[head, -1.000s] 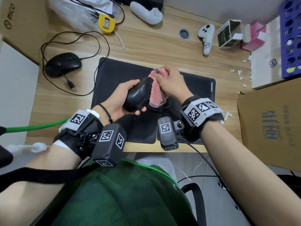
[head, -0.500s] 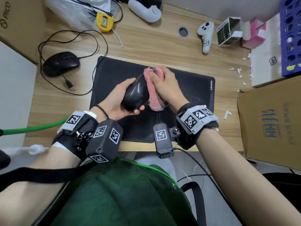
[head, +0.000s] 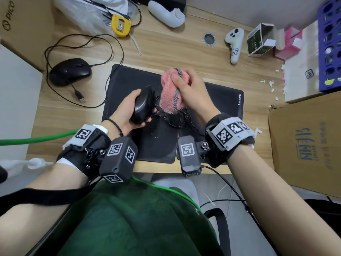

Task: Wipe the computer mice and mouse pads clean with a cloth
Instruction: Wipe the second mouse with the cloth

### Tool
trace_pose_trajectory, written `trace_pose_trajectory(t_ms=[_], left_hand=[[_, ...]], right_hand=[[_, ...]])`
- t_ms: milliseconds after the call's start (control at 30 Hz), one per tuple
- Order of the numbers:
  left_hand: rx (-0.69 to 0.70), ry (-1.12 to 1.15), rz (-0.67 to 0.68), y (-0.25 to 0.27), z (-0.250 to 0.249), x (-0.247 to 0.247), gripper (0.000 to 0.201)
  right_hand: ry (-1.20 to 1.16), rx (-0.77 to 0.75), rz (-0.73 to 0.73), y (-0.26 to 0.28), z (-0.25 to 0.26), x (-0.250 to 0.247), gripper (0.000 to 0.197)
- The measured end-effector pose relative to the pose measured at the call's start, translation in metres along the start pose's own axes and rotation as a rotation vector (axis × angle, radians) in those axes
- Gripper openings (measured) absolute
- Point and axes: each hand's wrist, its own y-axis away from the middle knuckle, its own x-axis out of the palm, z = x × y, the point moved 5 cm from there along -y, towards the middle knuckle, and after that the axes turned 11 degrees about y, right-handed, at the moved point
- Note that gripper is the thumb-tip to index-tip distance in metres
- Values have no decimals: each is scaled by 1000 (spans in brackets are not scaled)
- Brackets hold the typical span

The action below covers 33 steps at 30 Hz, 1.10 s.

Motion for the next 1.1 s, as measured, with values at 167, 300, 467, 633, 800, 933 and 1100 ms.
trace_pose_trajectory(t_ms=[167,300,467,633,800,933,1100], left_hand=[[77,-92,-25,3,1,-1,41],[217,-159,-48,12,-19,13,35],[252,-280,-55,13,-27,8,42],[259,-403,44,18,-31,11,44],[227,-478,117,26,-39,17,37],[113,-501,214,27,-38,16,40],[49,-317,141,26,-44,10,48]], right_hand=[[32,-229,71,1,42,15,32],[266,-315,147,4,40,36,39],[340,-337,377,11,32,27,54],[429,-417,412,6,21,11,33],[500,-397,388,8,2,6,55],[575,-486,443,11,5,5,44],[435,-314,454,11,-4,4,19]])
